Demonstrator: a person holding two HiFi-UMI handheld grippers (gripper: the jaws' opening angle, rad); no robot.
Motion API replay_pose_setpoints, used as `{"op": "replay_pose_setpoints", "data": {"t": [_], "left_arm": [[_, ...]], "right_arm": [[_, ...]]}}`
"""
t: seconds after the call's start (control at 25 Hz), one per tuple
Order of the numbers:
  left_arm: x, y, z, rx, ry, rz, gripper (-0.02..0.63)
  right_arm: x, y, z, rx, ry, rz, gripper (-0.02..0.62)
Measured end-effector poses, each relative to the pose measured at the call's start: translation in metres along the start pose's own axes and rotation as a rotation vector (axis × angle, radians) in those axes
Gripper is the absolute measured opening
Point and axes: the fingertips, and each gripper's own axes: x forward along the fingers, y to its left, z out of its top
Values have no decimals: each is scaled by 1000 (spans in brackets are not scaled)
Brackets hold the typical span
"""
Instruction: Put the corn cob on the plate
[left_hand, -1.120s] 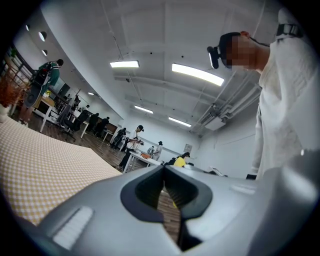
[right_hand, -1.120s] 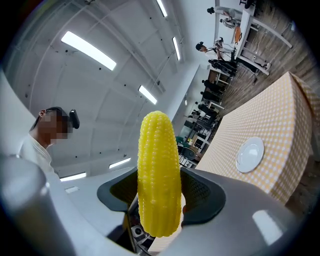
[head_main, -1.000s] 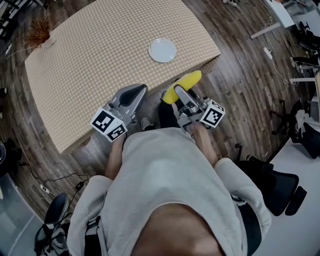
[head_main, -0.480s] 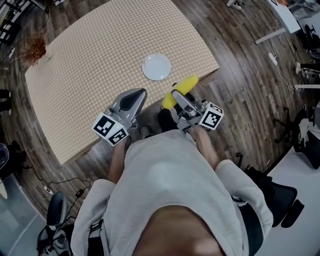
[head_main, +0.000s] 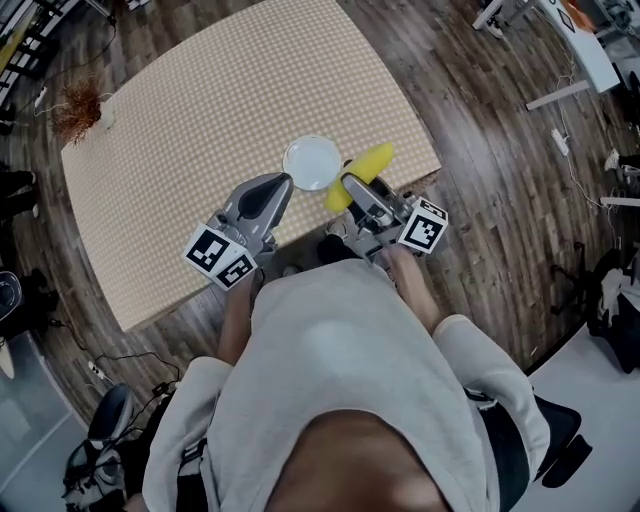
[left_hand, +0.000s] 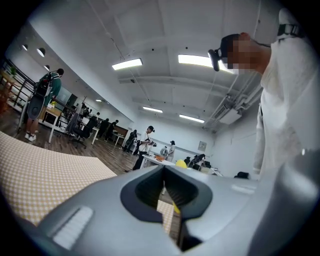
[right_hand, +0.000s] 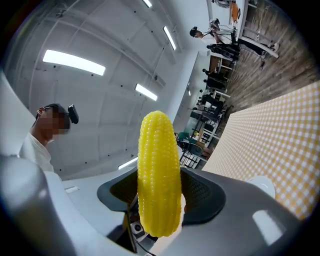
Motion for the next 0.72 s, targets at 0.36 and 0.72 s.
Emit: {"op": "replay_pose_setpoints", "data": {"t": [0.36, 0.72], "left_arm": [[23, 12, 17, 2, -13, 44, 9], [16, 43, 18, -16, -15, 41, 9]], "right_arm": [[24, -8, 32, -7, 22, 47, 256], [47, -18, 29, -3, -16, 49, 256]]}}
